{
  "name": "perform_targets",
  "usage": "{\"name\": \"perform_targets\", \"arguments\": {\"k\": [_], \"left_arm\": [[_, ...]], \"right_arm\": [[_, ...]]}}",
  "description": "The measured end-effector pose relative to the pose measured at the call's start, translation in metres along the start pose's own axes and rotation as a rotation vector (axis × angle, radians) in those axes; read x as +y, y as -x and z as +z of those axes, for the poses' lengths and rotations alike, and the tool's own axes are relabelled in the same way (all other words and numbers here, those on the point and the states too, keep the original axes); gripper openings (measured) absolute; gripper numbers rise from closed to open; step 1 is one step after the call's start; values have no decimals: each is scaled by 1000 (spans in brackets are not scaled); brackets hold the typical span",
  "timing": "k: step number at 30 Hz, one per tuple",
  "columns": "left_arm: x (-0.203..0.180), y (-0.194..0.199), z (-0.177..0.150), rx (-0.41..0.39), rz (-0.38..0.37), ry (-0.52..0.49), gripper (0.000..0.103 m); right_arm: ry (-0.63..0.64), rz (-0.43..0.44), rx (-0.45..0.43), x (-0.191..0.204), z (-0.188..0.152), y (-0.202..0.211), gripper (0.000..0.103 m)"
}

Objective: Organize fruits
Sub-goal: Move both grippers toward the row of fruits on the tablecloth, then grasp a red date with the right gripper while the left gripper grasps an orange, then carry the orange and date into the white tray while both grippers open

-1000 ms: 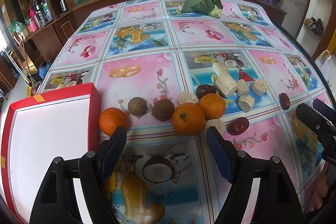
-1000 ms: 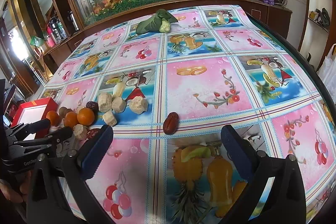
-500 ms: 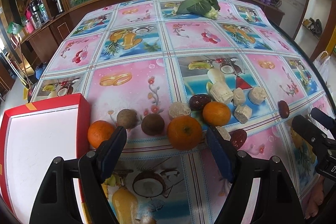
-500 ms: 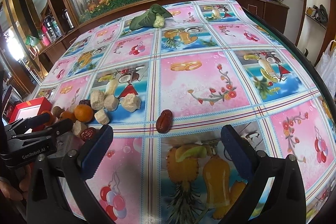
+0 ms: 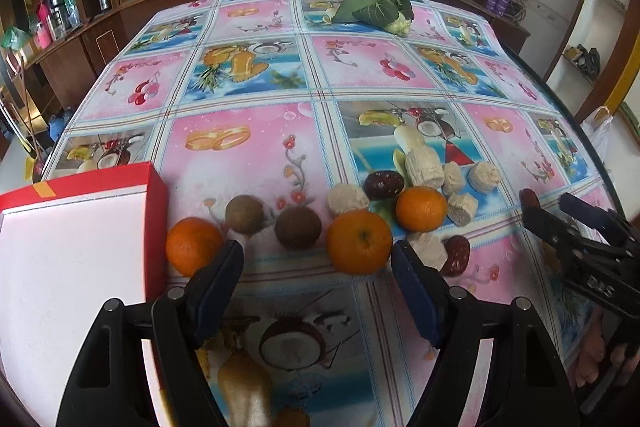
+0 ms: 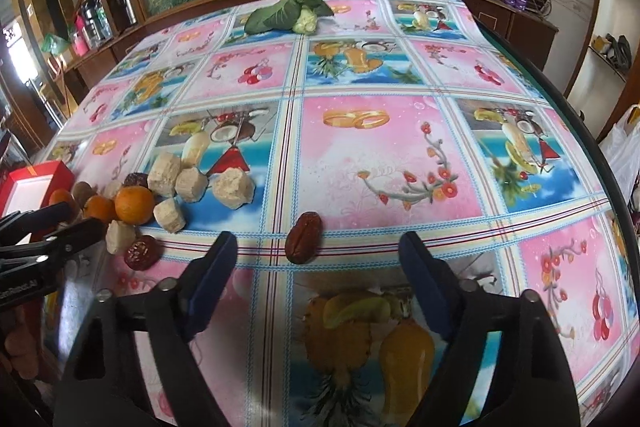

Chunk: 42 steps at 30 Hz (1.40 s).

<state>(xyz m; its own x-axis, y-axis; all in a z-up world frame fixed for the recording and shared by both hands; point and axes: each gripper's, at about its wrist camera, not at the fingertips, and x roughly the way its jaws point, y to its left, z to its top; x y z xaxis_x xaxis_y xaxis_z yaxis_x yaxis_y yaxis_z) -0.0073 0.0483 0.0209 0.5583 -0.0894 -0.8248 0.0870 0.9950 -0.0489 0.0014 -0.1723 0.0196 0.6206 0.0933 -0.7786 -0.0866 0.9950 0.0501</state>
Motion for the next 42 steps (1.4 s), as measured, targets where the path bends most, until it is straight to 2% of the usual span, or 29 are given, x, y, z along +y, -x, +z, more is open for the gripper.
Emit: {"name": "perform_targets", "arguments": {"k": [2, 6, 10, 12, 16, 22, 24, 26, 35, 40, 42], "left_arm": [[3, 6, -2, -13, 1, -2, 76], [1, 10, 2, -25, -15, -15, 74], [-7, 1, 4, -1, -31, -33, 71], [-8, -5, 5, 14, -26, -28, 62], [-10, -14, 5, 43, -49, -6, 55], [-14, -15, 7, 27, -32, -6, 45], [-16, -14, 6, 22, -36, -15, 38], [-18, -13, 4, 21, -41, -20, 35], [-7, 6, -6, 1, -64, 12, 35], [7, 48, -17, -60, -84, 28, 34], [17, 70, -24, -98, -74, 28, 34]], "right_arm": [[21, -9, 18, 4, 1, -6, 65], [40, -30, 17, 8, 1, -9, 56], [48, -46, 8, 8, 1, -10, 49], [43, -49, 5, 7, 1, -9, 46], [32, -52, 3, 4, 1, -9, 40], [8, -47, -2, -1, -1, -6, 30], [6, -43, -4, -1, -1, -5, 27], [3, -35, -6, -3, -1, -5, 18], [-22, -1, -17, -6, -2, -4, 18], [-41, 21, -55, -1, -3, 6, 18], [-62, 63, -61, 7, -5, 13, 18]]}}
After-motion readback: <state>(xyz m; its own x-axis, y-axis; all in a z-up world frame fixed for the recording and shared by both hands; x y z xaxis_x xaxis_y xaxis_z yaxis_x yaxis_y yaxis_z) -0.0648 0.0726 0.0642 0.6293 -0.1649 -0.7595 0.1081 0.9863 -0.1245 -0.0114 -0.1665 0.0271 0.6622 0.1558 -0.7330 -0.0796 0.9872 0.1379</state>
